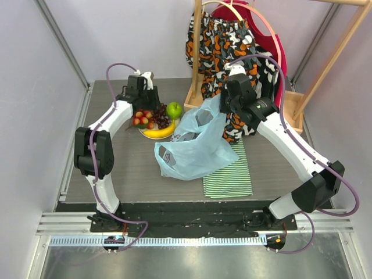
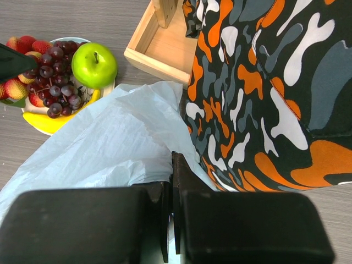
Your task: Place the fruits into the plastic bag
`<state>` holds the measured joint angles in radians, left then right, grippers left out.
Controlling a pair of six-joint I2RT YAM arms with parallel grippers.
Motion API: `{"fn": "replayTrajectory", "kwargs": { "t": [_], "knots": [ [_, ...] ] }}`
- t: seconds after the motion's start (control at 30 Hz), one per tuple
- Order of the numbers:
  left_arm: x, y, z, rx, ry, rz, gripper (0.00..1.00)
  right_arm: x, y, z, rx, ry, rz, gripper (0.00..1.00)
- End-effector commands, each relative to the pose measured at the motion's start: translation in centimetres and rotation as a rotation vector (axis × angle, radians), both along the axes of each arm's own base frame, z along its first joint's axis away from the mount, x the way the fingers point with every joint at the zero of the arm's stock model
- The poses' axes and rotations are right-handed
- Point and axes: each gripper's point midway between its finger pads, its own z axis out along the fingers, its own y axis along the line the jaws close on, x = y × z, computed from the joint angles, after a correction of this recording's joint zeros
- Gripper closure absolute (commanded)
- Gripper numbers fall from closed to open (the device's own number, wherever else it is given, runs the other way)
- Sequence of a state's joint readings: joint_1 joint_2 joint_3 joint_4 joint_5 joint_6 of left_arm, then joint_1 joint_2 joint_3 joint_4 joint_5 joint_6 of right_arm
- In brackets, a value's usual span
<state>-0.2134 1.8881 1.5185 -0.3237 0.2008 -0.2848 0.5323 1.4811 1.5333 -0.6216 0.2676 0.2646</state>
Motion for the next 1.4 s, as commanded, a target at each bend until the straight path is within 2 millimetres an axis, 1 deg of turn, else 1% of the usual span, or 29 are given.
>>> {"fn": "replayTrajectory", "kwargs": {
  "t": [0.0,0.27,0.4,0.43,0.57,0.8,0.97,1.1,1.27,1.3,1.37],
  "knots": [
    [0.8,0.4,0.5,0.064,-0.023,0.018,0.62,0.6,0.0,2.6,0.042,-0.06,-0.012,0.99],
    [1.1,1.1,0.0,0.103,-0.023,0.049,0.63,0.5,0.1,2.5,0.042,-0.057,-0.01,0.99],
    [1.0,1.1,0.2,0.116,-0.031,0.051,0.64,0.5,0.1,2.5,0.042,-0.055,-0.01,0.99],
    [1.0,1.4,0.2,0.125,-0.033,0.059,0.63,0.5,0.0,2.5,0.042,-0.055,-0.012,0.99],
    [1.1,1.5,-0.1,0.135,-0.031,0.065,0.64,0.5,0.1,2.5,0.04,-0.056,-0.01,0.99],
    [0.9,1.4,-0.6,0.137,-0.012,0.065,0.67,0.4,0.0,2.6,0.042,-0.058,-0.01,0.99],
    [0.8,1.3,-1.1,0.135,0.008,0.066,0.65,0.5,0.0,2.7,0.046,-0.06,-0.011,0.99],
    [0.9,1.0,-1.0,0.12,0.009,0.057,0.65,0.4,0.1,2.6,0.044,-0.058,-0.009,0.99],
    [0.8,0.9,-1.2,0.116,0.014,0.051,0.69,0.5,0.1,2.6,0.043,-0.058,-0.008,0.99],
    [0.8,0.8,-1.2,0.114,0.016,0.05,0.73,0.5,0.0,2.5,0.042,-0.057,-0.01,0.99],
    [0.8,0.8,-0.9,0.111,0.009,0.049,0.78,0.5,0.1,2.5,0.042,-0.056,-0.008,0.99]
  ]
}}
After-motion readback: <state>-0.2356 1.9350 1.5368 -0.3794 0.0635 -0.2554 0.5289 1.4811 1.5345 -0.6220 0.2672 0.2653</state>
